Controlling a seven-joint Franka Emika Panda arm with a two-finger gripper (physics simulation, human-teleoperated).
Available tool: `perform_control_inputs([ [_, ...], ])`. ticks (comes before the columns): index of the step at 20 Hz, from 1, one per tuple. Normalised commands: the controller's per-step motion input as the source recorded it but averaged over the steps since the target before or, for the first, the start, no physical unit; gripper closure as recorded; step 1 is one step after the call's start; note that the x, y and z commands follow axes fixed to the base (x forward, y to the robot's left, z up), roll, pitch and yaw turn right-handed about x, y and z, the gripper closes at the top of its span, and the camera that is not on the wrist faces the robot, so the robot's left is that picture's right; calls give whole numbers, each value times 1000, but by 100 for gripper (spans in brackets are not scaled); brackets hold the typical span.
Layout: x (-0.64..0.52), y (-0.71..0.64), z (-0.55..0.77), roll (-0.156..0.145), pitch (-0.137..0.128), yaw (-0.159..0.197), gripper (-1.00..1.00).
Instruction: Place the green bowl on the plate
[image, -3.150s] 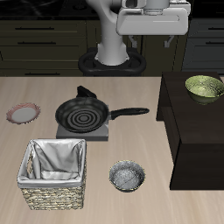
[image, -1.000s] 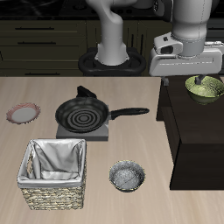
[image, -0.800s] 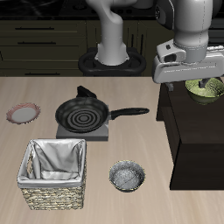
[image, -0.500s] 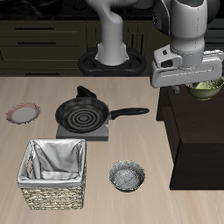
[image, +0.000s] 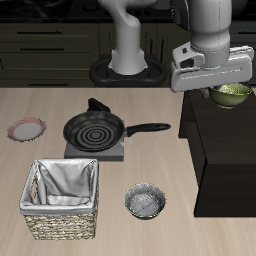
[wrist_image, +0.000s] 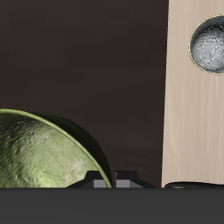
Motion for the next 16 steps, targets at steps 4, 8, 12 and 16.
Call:
perform_control_inputs([
  [4, -162, -194, 162, 10, -40, 7, 100],
  [8, -172, -403, 112, -8, -31, 13, 100],
  [12, -226, -410, 45, 0, -33, 13, 100],
  [16, -244, -479, -21, -4, -26, 8, 100],
])
